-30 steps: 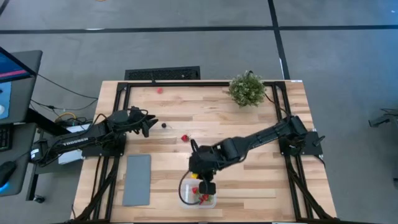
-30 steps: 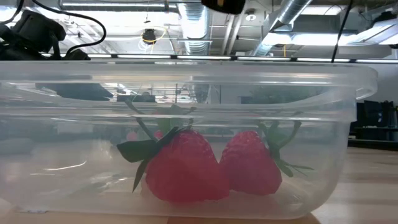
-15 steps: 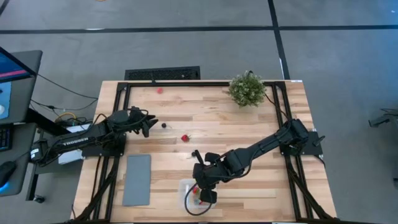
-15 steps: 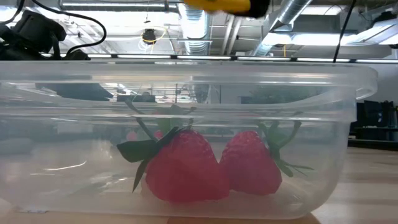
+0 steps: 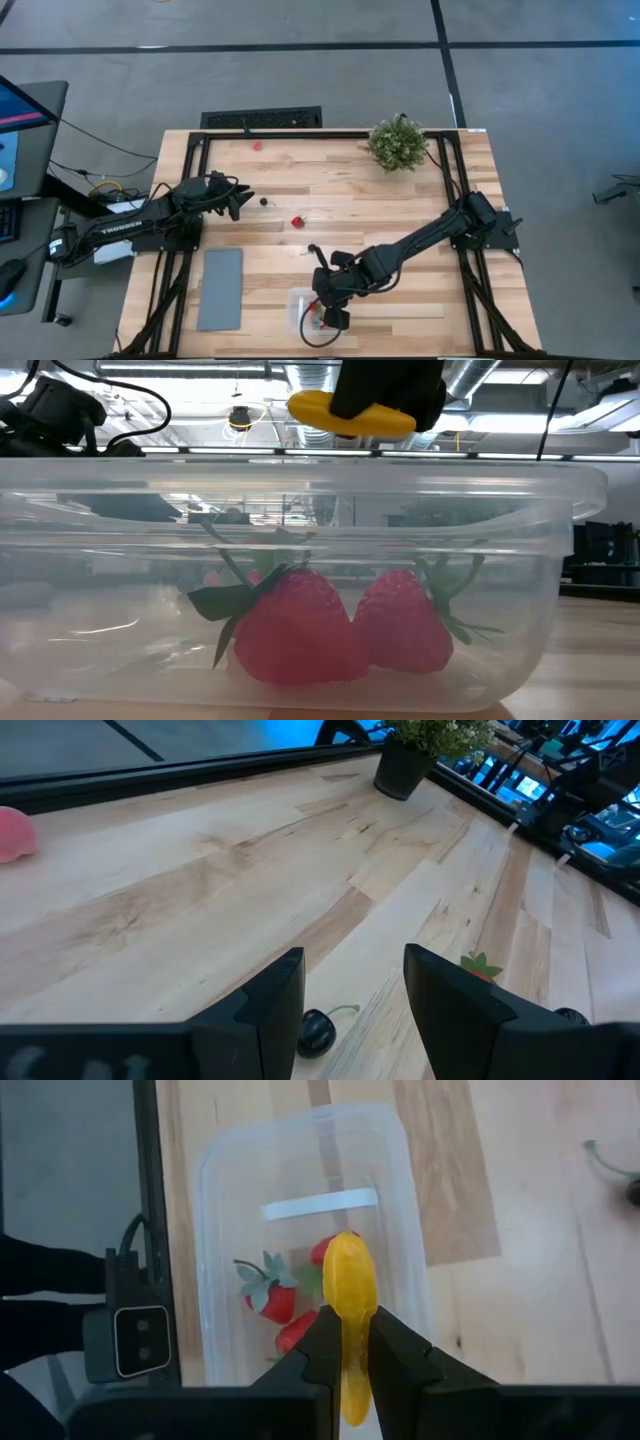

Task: Pick and placing Produce into tupperware
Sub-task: Put the yellow corn into the transparent bin

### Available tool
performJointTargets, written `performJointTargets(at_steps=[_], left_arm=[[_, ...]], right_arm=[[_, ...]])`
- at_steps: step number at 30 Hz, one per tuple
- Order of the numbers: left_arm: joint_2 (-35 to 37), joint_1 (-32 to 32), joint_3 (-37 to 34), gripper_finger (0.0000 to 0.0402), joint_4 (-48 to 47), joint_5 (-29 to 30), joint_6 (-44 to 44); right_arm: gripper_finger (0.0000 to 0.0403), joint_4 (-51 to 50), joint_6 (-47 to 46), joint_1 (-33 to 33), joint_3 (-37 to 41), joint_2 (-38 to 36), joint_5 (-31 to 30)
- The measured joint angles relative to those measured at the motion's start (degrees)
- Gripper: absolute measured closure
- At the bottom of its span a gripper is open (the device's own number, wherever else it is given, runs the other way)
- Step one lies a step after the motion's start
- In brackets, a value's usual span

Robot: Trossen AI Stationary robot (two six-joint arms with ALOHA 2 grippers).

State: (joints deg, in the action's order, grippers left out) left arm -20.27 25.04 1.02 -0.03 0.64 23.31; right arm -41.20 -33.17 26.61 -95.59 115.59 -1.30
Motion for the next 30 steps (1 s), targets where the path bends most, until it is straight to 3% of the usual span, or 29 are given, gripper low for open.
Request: performJointTargets(at_steps=[12, 16, 17, 22, 30], left_arm=[[-0.5, 0.0, 0.0, 0.0239, 0.0, -0.2, -0.1], [-1.7, 0.0, 0.0, 0.0239, -0.1, -0.2, -0.1], [-2.1, 0.0, 0.0, 0.0239, 0.0, -0.2, -0.1], [-4.6, 0.0, 0.0, 0.0239, 0.1, 0.1, -0.1], [-7.0, 0.0, 0.0, 0.0239, 0.0, 0.0, 0.0]], right_arm=[[0.0344, 3.5, -0.3, 0.5, 0.4, 5.8, 5.4], [0.0344, 5.5, -1.6, 0.7, 0.1, 8.6, 5.8], [0.0344, 1.3, -1.8, 0.8, 0.6, 8.5, 5.6], [0.0344, 0.1, -2.5, 0.9, 0.7, 10.9, 6.7], [0.0344, 4.2, -2.5, 1.0, 0.4, 12.4, 7.5]])
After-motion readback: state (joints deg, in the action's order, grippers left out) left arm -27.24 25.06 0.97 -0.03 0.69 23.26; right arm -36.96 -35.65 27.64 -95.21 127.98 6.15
